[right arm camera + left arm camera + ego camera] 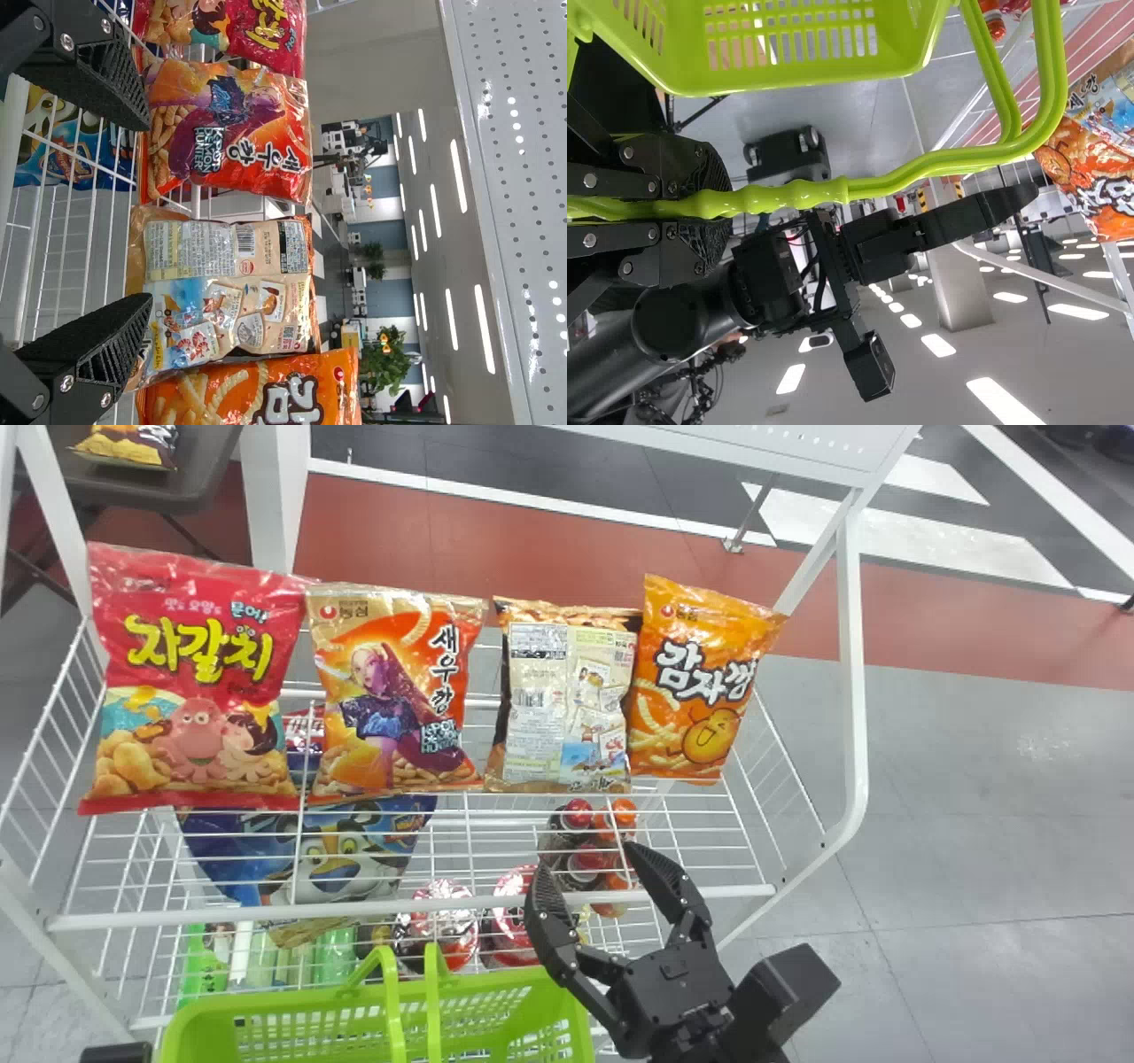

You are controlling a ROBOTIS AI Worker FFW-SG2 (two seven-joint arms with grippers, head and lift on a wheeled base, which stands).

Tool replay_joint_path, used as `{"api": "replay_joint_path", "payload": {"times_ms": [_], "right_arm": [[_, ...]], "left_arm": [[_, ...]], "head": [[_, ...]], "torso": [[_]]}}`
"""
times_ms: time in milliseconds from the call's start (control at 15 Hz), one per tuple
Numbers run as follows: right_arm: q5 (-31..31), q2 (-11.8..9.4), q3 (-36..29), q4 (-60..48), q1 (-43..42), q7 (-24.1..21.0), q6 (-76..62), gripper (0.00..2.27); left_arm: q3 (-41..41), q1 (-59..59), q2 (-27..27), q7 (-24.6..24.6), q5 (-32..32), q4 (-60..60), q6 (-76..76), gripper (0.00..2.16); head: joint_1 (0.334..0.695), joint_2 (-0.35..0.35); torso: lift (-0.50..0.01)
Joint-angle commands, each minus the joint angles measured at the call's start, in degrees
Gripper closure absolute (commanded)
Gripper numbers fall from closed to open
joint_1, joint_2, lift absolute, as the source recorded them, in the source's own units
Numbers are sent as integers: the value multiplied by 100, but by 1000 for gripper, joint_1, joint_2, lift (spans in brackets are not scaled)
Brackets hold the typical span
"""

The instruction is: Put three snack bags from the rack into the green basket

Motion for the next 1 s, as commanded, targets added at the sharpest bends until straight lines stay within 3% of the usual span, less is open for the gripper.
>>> {"api": "replay_joint_path", "payload": {"times_ms": [0, 600, 933], "right_arm": [[0, -3, 14, 9, -6, 0, -3, 144], [88, 32, 269, 237, -384, -9, -20, 144], [378, 111, 884, 712, -1272, -79, -20, 144]], "left_arm": [[2, 10, -5, -12, 2, -3, 0, 2084], [28, 10, -13, -109, 2, 102, -52, 2084], [-34, 1, -22, -144, -42, 120, -87, 2081]], "head": [[695, -350], [695, -350], [695, -350]], "torso": [[0], [0], [0]]}}
